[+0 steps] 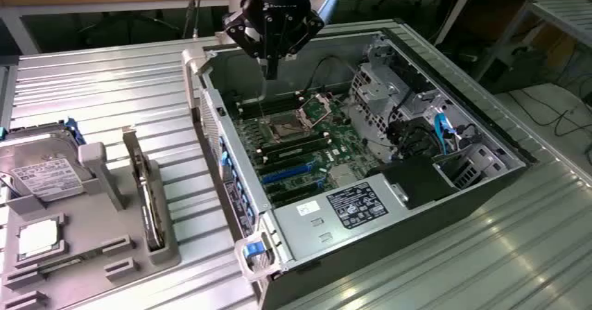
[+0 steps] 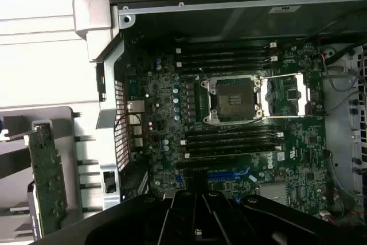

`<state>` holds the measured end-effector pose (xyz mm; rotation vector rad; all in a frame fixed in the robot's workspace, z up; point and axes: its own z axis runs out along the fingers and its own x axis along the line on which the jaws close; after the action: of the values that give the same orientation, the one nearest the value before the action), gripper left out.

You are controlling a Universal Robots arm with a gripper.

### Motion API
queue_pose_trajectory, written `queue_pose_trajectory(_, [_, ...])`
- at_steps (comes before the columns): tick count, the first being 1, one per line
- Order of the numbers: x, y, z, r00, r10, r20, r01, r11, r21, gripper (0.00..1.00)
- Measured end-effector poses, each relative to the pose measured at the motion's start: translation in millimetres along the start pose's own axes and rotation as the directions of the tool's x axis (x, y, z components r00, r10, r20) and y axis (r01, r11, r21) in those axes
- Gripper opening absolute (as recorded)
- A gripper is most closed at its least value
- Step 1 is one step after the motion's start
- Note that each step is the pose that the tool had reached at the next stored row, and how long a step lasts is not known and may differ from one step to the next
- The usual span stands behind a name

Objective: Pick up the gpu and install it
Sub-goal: 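Reach for the gpu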

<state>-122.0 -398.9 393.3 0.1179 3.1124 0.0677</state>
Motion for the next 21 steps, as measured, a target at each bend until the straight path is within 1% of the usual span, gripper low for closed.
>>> queue_pose_trajectory(3, [1.8,-0.2,-0.1,1.0000,0.000,-0.0001,0.000,1.0000,0.0001,0.11])
queue_pose_trajectory(6, [10.2,-0.8,-0.3,1.0000,0.000,-0.0001,0.000,1.0000,0.0000,0.11])
queue_pose_trajectory(18, [28.5,-2.1,-0.8,1.0000,0.000,-0.0001,0.000,1.0000,0.0000,0.11])
queue_pose_trajectory(21, [34.8,-2.6,-1.0,1.0000,0.000,0.0000,0.000,1.0000,0.0000,0.11])
